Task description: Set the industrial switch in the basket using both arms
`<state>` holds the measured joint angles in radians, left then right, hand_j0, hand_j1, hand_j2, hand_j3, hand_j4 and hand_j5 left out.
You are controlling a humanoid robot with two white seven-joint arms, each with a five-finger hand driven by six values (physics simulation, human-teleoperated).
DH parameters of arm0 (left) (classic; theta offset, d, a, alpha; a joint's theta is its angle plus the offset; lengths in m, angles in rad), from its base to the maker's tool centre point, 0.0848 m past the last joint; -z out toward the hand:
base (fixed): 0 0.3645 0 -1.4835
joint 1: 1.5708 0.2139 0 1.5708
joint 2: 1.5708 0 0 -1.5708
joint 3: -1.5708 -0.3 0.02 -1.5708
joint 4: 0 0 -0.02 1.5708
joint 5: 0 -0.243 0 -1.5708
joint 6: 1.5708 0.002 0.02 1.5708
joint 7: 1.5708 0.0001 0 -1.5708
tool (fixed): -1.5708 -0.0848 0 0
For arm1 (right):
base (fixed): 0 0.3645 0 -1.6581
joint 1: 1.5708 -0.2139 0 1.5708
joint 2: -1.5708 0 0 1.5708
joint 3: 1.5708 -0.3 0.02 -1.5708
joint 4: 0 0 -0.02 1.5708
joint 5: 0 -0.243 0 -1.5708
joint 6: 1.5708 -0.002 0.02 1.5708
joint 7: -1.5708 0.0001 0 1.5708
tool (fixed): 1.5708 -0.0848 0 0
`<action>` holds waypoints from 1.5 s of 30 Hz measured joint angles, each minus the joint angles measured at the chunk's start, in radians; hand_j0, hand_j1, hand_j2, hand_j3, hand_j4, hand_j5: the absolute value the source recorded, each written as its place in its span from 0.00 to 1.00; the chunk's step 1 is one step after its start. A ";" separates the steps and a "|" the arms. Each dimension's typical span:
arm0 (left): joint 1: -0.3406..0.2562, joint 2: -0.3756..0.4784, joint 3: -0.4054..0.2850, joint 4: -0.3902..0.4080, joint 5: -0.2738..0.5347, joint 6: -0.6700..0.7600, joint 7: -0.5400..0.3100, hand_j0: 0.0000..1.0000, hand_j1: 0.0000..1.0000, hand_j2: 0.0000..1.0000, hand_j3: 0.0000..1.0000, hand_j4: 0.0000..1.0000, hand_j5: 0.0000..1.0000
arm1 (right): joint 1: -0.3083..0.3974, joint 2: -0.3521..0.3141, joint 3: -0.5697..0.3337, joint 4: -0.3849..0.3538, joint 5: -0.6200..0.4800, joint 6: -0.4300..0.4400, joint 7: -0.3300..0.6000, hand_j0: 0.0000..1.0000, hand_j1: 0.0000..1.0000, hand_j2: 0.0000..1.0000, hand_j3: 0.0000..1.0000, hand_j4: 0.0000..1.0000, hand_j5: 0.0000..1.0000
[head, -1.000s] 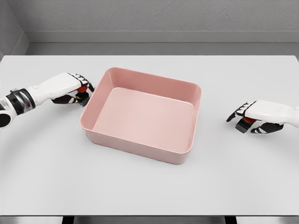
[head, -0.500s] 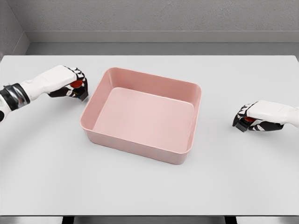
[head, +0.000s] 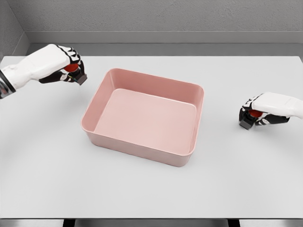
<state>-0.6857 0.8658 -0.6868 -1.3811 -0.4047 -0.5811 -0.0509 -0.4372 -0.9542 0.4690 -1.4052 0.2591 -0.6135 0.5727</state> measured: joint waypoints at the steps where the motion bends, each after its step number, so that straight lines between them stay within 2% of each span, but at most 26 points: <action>1: 0.002 0.004 0.006 -0.021 0.000 -0.004 0.000 0.38 0.38 0.38 0.38 0.38 0.38 | -0.002 0.000 0.000 -0.001 0.000 0.000 0.000 0.48 0.48 0.48 0.48 0.48 0.48; 8: 0.022 0.012 0.044 -0.150 0.000 -0.027 -0.004 0.38 0.38 0.38 0.38 0.38 0.38 | -0.034 0.015 -0.001 -0.004 -0.002 0.000 -0.004 0.48 0.48 0.48 0.48 0.48 0.48; 13: 0.021 0.003 0.048 -0.235 0.002 -0.030 -0.007 0.38 0.38 0.38 0.38 0.38 0.38 | -0.052 0.035 -0.001 -0.007 -0.002 0.000 -0.005 0.48 0.48 0.48 0.48 0.48 0.48; 16: 0.049 -0.027 0.041 -0.255 0.000 -0.030 -0.008 0.38 0.38 0.38 0.38 0.38 0.38 | -0.066 0.040 -0.001 -0.012 -0.004 0.000 -0.006 0.48 0.48 0.48 0.48 0.48 0.48; 23: 0.038 -0.148 -0.018 -0.248 -0.017 -0.031 -0.010 0.38 0.38 0.38 0.38 0.38 0.38 | -0.094 0.043 -0.002 -0.035 -0.007 0.000 -0.009 0.48 0.48 0.48 0.48 0.48 0.48; 24: 0.038 -0.159 -0.028 -0.243 -0.020 -0.031 -0.010 0.44 0.44 0.44 0.44 0.44 0.44 | -0.104 0.043 -0.003 -0.040 -0.008 0.000 -0.009 0.48 0.48 0.48 0.48 0.48 0.48; 27: 0.028 -0.178 -0.042 -0.235 -0.023 -0.031 -0.007 1.00 1.00 1.00 1.00 1.00 1.00 | -0.121 0.056 -0.003 -0.052 -0.010 0.000 -0.010 0.48 0.48 0.48 0.48 0.48 0.48; 34: 0.021 -0.178 -0.048 -0.231 -0.023 -0.022 -0.001 1.00 1.00 1.00 1.00 1.00 1.00 | -0.146 0.076 -0.003 -0.099 -0.021 0.000 -0.011 0.48 0.48 0.48 0.48 0.48 0.48; 45: 0.020 -0.175 -0.042 -0.231 -0.018 -0.029 0.001 1.00 1.00 1.00 1.00 1.00 1.00 | -0.190 0.067 -0.002 -0.147 -0.050 0.000 -0.012 0.48 0.48 0.48 0.48 0.48 0.48</action>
<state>-0.6657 0.6909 -0.7290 -1.6121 -0.4227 -0.6104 -0.0498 -0.6274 -0.8875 0.4667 -1.5519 0.2088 -0.6136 0.5604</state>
